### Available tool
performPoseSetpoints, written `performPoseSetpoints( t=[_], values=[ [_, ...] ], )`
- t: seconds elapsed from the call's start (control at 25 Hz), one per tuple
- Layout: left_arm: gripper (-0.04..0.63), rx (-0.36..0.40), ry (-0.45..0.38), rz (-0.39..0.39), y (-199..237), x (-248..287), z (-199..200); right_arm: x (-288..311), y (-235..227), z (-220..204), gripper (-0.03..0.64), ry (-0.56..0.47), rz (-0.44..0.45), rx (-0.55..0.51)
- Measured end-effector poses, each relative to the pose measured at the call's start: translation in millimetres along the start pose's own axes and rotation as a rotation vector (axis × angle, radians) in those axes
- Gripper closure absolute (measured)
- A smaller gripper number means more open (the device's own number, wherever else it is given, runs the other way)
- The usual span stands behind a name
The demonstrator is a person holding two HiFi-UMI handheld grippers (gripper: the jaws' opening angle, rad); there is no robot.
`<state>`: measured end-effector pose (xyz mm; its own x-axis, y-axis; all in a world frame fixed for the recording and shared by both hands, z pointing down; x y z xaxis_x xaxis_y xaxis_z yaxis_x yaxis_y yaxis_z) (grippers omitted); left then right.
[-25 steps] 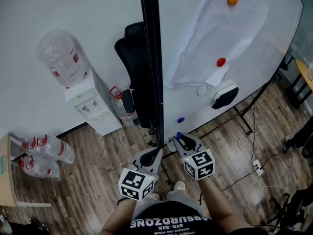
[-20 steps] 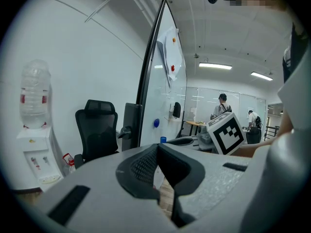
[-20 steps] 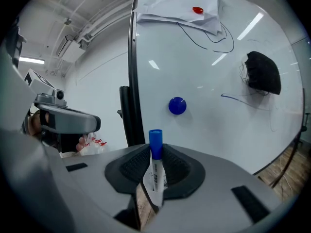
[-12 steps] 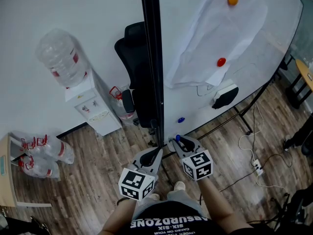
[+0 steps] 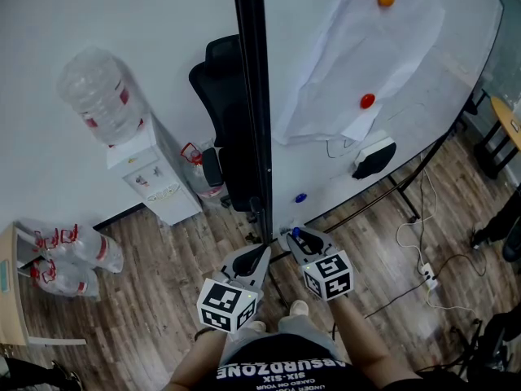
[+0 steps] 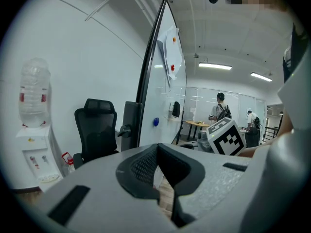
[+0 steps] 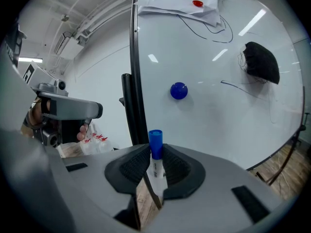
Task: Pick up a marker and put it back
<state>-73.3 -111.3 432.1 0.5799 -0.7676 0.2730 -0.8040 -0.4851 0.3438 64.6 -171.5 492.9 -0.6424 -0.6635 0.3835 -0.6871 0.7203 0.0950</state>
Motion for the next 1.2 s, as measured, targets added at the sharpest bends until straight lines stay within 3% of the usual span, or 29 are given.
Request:
performPoseSetpoints(
  t=[1.2],
  values=[
    [0.588,-0.007,0.018,-0.021,2.2,3.0,-5.1,-1.3,8.7,-20.4,0.535,0.071,0.008,0.001]
  ],
)
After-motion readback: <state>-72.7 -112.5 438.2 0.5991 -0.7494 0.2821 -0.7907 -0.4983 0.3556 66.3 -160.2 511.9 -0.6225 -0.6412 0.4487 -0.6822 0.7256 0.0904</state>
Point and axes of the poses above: the fingertips, and each gripper's own axes: x forward along the fingers, y to its left, z out of its top, the point moved 7 cm from there along -x, backward along the fingers, and after that the axes turned 12 degrees about -x, right-handed, at the moved point
